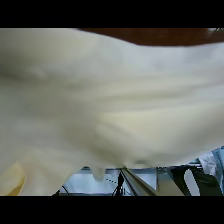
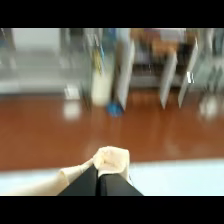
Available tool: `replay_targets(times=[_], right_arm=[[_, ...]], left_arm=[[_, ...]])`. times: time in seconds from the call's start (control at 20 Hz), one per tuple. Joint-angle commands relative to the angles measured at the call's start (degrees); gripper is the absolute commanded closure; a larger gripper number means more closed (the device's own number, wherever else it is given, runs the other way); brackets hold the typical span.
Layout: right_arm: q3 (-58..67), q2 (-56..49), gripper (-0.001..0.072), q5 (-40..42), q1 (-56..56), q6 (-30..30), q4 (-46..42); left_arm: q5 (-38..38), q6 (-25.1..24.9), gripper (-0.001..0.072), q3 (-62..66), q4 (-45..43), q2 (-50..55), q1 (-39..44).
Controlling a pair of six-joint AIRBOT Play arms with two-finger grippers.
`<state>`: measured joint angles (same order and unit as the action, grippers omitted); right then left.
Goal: Fold the shirts.
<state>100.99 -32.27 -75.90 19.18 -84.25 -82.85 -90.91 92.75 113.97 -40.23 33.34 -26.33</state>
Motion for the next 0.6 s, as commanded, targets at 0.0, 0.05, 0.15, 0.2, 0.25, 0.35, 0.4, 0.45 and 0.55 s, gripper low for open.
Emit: replay_targets(times=[0.0, 0.05, 0.15, 0.2, 0.25, 0.35, 0.4, 0.45, 0.55], right_arm=[[-0.2, -4.9, 0.0692, -14.3, -0.1, 1.1, -2.8], [-0.9, -7.6, 0.0692, -15.7, -1.2, 1.1, -2.2], [-2.5, -14.6, 0.0692, -19.0, -4.3, 1.8, -1.8], [-3.3, -18.4, 0.0692, -19.5, -6.3, 2.2, -1.9], [-3.6, -22.7, 0.0692, -18.2, -9.0, 3.0, -2.0], [-3.6, -30.9, 0.0692, -11.7, -14.7, 3.1, -2.8], [-3.6, -34.9, 0.0692, -7.2, -17.1, 2.7, -3.2], [-3.6, -38.4, 0.0692, -2.9, -18.9, 1.8, -3.6], [-3.6, -45.1, 0.0692, 6.5, -21.0, -1.3, -4.2]], left_arm=[[-11.3, 3.2, 0.0685, -5.1, -2.3, 0.1, -0.1], [-12.3, 2.9, 0.0685, -8.8, -2.3, 0.1, -0.1], [-11.4, -0.5, 0.0686, -17.9, -2.3, 0.1, -0.1], [-9.6, -2.1, 0.0686, -23.2, -2.3, 0.1, -0.1], [-7.1, -3.7, 0.0685, -28.3, -2.3, 0.3, -0.1], [-0.2, -5.9, 0.0685, -39.1, -2.3, 1.6, -0.1], [2.7, -7.2, 0.0685, -43.2, -2.2, 3.1, -0.1], [5.6, -9.0, 0.0685, -46.6, -2.3, 5.3, -0.1], [11.3, -12.4, 0.0686, -49.8, -2.2, 10.7, -0.1]])
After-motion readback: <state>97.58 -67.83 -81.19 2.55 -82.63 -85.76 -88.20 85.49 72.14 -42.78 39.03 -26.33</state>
